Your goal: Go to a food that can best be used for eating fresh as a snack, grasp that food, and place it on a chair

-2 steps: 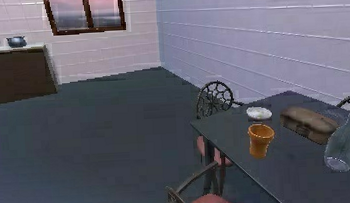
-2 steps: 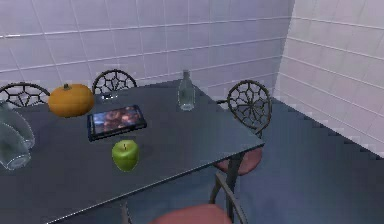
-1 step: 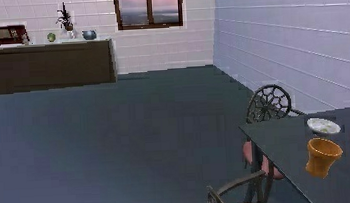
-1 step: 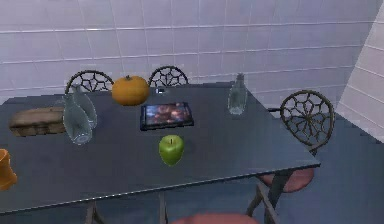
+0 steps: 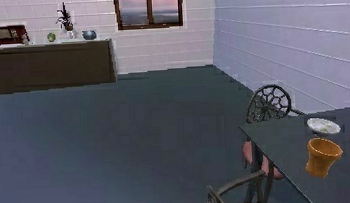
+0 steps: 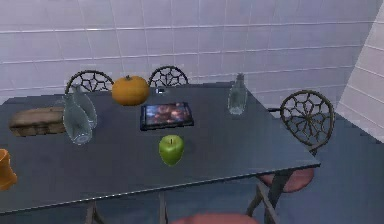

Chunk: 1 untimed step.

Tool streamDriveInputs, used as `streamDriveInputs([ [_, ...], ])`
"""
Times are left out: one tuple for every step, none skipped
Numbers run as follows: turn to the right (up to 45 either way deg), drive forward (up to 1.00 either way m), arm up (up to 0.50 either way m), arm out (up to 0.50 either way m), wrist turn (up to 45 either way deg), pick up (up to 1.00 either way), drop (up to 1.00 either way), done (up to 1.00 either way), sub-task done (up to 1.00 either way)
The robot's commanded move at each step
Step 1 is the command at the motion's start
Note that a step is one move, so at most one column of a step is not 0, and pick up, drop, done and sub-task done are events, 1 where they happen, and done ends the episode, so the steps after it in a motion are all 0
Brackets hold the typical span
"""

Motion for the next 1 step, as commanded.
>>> streamDriveInputs([
  [0.0,0.0,0.38,0.0,0.0,0.0,0.0,0.0,0.0],
])
